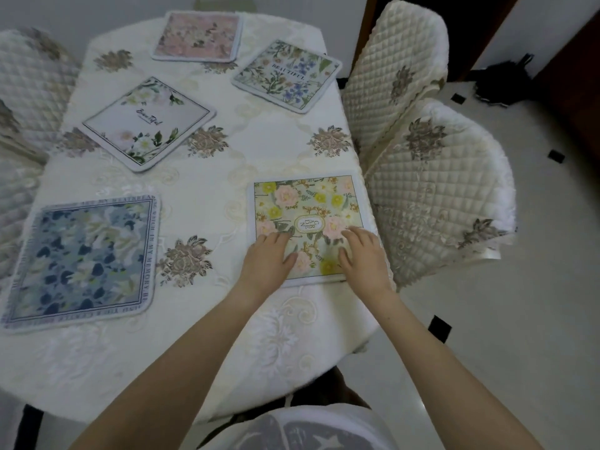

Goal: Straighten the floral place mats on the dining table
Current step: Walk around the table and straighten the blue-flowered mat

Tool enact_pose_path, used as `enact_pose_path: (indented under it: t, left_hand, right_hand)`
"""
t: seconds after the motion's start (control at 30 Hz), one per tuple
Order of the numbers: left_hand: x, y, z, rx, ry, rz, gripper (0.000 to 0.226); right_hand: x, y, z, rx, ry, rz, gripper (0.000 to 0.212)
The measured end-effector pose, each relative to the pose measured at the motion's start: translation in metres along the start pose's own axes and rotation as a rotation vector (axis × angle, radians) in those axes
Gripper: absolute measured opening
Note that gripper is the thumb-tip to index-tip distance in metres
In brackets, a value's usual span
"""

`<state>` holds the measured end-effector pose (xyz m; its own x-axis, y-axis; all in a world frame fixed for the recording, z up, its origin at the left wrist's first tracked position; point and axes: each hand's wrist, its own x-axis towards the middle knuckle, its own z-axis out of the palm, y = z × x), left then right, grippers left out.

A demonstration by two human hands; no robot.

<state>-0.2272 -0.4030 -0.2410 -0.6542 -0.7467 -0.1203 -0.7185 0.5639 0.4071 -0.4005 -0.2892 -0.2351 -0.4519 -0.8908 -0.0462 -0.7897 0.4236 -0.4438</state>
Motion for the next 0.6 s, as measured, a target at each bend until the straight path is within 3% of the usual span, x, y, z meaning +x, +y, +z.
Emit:
enact_pose_path:
  t: [0.27, 0.47, 0.6]
  left_hand:
    - [-0.048, 0.045, -0.068, -0.064, 0.196, 0.383, 0.035]
    - [-0.104, 0.080, -0.065, -0.078, 0.134, 0.588, 0.042]
    - [-0.140, 0.101, -0.038, -0.012, 0.036, 0.763, 0.047]
  right_hand:
    - [-0.090, -0.030, -0.054, 0.054, 0.359, 0.107, 0.032]
    - [-0.192, -0.039, -0.075, 0.019, 0.506, 0.268, 0.037]
    - [-0.258, -0.032, -0.066, -0.096, 0.468, 0.404, 0.046]
